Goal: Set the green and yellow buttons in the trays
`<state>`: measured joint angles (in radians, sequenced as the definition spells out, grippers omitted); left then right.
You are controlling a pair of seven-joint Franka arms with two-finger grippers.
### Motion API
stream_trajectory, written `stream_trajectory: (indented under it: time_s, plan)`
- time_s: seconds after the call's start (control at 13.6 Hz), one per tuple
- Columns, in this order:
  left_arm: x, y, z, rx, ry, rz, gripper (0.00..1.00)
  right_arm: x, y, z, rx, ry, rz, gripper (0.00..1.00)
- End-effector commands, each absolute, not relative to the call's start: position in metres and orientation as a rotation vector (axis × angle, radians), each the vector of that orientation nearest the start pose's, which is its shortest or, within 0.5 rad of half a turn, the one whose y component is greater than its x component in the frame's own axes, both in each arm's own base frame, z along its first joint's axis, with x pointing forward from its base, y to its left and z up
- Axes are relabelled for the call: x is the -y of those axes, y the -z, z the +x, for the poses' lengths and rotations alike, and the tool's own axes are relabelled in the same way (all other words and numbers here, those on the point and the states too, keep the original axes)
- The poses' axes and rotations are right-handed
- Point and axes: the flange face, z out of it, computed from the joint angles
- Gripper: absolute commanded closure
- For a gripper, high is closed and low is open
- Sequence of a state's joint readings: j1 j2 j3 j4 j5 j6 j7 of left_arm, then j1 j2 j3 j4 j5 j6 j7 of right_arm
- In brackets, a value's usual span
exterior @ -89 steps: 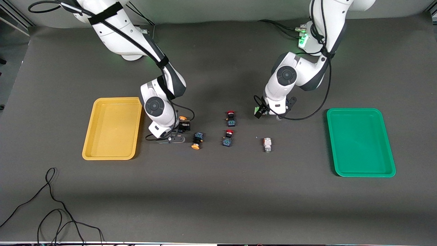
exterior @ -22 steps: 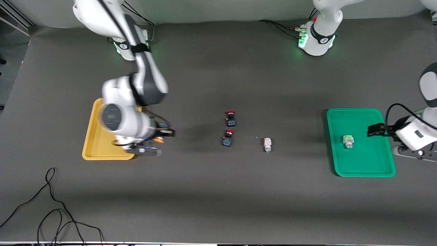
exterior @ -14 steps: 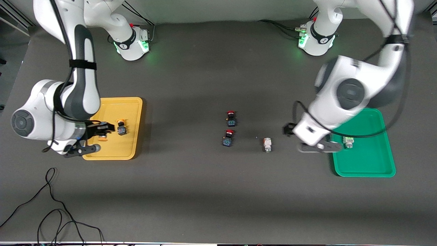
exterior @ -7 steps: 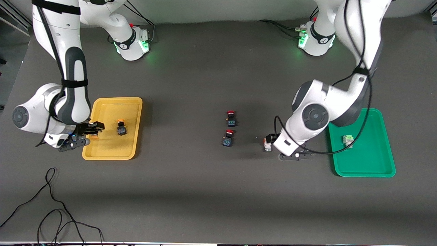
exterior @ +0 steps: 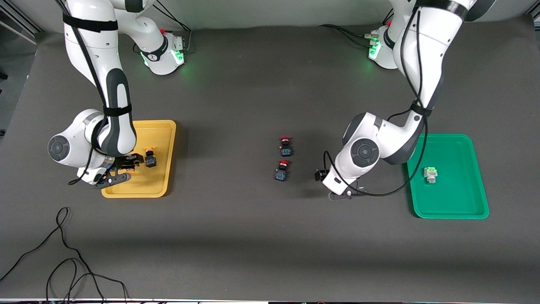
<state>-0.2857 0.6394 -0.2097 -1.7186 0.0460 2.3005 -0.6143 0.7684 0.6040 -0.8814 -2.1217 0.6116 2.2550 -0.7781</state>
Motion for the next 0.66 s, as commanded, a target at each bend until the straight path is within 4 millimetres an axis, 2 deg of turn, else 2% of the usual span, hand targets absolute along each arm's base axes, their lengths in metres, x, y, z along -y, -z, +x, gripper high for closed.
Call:
stream_trajectory:
  time_s: [0.0, 0.07, 0.15, 0.22, 0.29, 0.37, 0.44, 0.52, 0.59]
  plan:
    - [0.315, -0.208, 0.579, 0.189, -0.114, -3.181, 0.01, 0.056, -0.21, 0.548, 0.414, -0.194, -3.05, 0.05]
    - [0.316, -0.204, 0.576, 0.183, -0.12, -3.178, 0.02, 0.056, -0.212, 0.548, 0.411, -0.194, -3.045, 0.0]
    - [0.319, -0.204, 0.574, 0.175, -0.122, -3.177, 0.06, 0.055, -0.212, 0.548, 0.411, -0.192, -3.042, 0.0]
    - [0.32, -0.204, 0.573, 0.171, -0.121, -3.176, 0.17, 0.055, -0.215, 0.549, 0.413, -0.183, -3.038, 0.0]
    - [0.32, -0.203, 0.573, 0.166, -0.12, -3.174, 0.32, 0.048, -0.223, 0.551, 0.429, -0.163, -3.027, 0.0]
    - [0.319, -0.203, 0.574, 0.152, -0.111, -3.167, 0.54, 0.037, -0.239, 0.555, 0.422, -0.134, -3.004, 0.0]
    - [0.318, -0.203, 0.574, 0.138, -0.103, -3.161, 0.75, 0.046, -0.263, 0.559, 0.392, -0.113, -2.971, 0.0]
    - [0.316, -0.202, 0.575, 0.142, -0.105, -3.16, 0.93, 0.054, -0.286, 0.565, 0.376, -0.11, -2.936, 0.0]
    - [0.313, -0.203, 0.576, 0.144, -0.103, -3.158, 1.0, 0.065, -0.313, 0.574, 0.362, -0.112, -2.914, 0.0]
